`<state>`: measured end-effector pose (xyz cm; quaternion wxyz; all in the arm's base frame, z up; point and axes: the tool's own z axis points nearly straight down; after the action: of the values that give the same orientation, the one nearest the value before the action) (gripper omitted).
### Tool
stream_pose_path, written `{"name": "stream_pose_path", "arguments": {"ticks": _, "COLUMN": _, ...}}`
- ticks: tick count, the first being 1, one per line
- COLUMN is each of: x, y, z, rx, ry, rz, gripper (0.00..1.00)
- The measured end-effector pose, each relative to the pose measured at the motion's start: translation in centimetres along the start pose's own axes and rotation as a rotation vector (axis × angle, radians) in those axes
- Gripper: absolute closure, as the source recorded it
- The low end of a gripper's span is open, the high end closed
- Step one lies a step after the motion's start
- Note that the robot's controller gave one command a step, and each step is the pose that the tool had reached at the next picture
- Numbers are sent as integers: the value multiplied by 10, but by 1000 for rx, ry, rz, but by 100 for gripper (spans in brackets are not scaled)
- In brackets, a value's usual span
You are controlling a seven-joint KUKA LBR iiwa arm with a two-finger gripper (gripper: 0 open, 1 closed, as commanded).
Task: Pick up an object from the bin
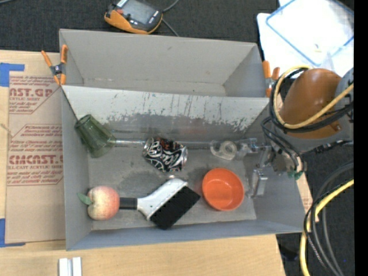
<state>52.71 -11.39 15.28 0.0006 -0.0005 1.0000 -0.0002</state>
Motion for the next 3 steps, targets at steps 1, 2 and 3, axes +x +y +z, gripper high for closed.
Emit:
{"name": "stream_pose_path", "arguments": {"ticks": 1, "x": 0, "y": 0, "z": 0, "rx": 0, "ry": 0, "rz": 0, "gripper": 0}}
{"name": "stream_pose_path", "arguments": {"ticks": 2, "x": -18, "y": 74, "z": 51, "rx": -2, "ry": -1, "rz": -397, "gripper": 0}}
{"name": "stream_pose_path", "arguments": {"ticks": 3, "x": -19, "y": 80, "z": 56, "rx": -4, "ry": 0, "rz": -425, "gripper": 0}}
